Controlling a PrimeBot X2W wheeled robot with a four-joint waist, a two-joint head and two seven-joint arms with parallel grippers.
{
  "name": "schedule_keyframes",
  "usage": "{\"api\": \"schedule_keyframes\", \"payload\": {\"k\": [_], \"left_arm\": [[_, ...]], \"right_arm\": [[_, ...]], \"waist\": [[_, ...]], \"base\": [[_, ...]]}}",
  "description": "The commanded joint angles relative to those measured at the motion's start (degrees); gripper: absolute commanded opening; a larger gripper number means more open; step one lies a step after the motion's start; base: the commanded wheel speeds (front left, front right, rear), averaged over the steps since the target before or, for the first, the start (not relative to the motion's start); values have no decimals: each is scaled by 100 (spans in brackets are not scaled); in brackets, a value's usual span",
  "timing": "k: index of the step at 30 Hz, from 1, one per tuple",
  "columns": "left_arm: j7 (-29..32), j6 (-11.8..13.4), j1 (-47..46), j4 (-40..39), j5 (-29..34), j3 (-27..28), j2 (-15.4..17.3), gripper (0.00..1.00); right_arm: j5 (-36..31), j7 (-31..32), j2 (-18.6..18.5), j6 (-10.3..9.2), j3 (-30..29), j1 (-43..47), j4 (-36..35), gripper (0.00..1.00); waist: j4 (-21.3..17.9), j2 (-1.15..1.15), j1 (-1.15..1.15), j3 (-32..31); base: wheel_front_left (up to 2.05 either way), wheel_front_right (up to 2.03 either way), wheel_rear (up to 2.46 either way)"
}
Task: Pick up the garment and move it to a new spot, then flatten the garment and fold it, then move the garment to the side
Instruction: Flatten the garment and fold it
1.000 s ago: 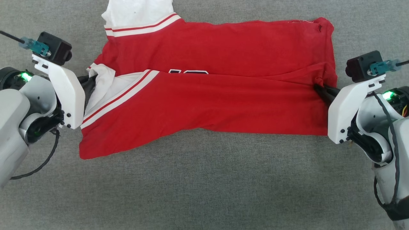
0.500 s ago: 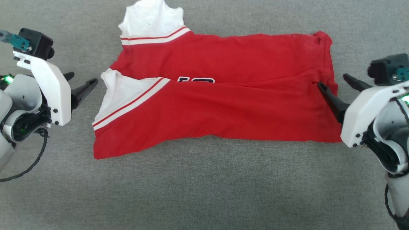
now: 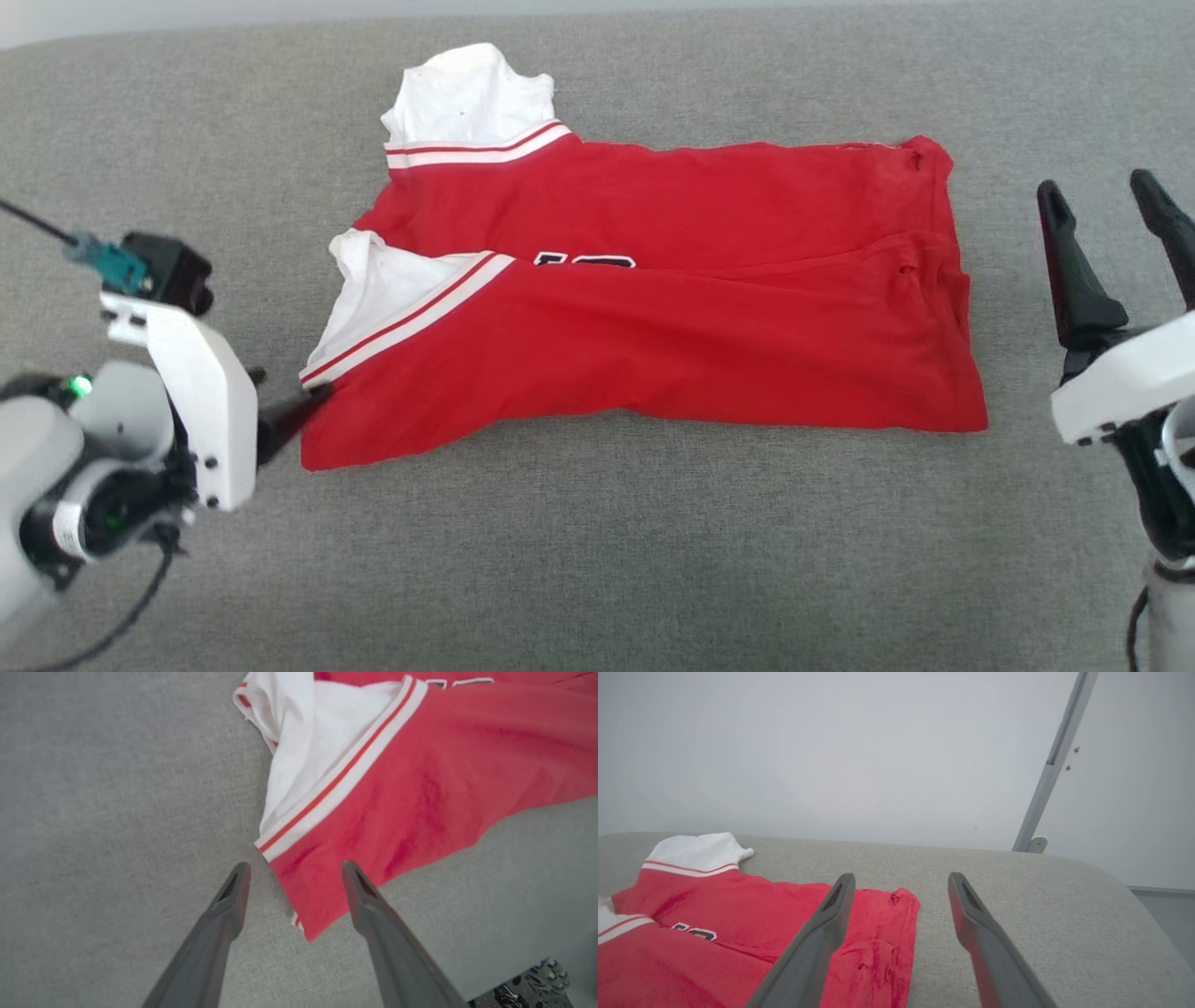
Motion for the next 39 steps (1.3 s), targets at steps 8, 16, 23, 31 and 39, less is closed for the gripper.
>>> {"api": "schedule_keyframes", "payload": {"k": [8, 16, 23, 31, 39], "left_arm": [[-169, 462, 605, -369, -398, 2, 154, 100], [-304, 547, 871, 246, -671, 48, 6, 100], [-160, 375, 917, 1015, -770, -98, -410, 0], [-133, 111, 749, 1236, -690, -126, -724, 0], [-125, 3, 524, 1304, -550, -155, -984, 0]], "right_arm": [[-298, -718, 551, -1, -329, 349, -242, 100], [-188, -430, 746, -1, -119, 661, -182, 100], [73, 219, 558, -1, 158, 762, 174, 100], [503, 1312, 351, -1, 528, 447, 647, 100], [573, 2384, 172, -1, 923, -13, 1329, 100]], "waist": [[-245, 0, 0, 3], [-614, 0, 0, 208], [-757, 0, 0, 353], [-652, 0, 0, 467], [-429, 0, 0, 572]], "base": [[0, 0, 0], [0, 0, 0], [0, 0, 0], [0, 0, 0], [0, 0, 0]]}}
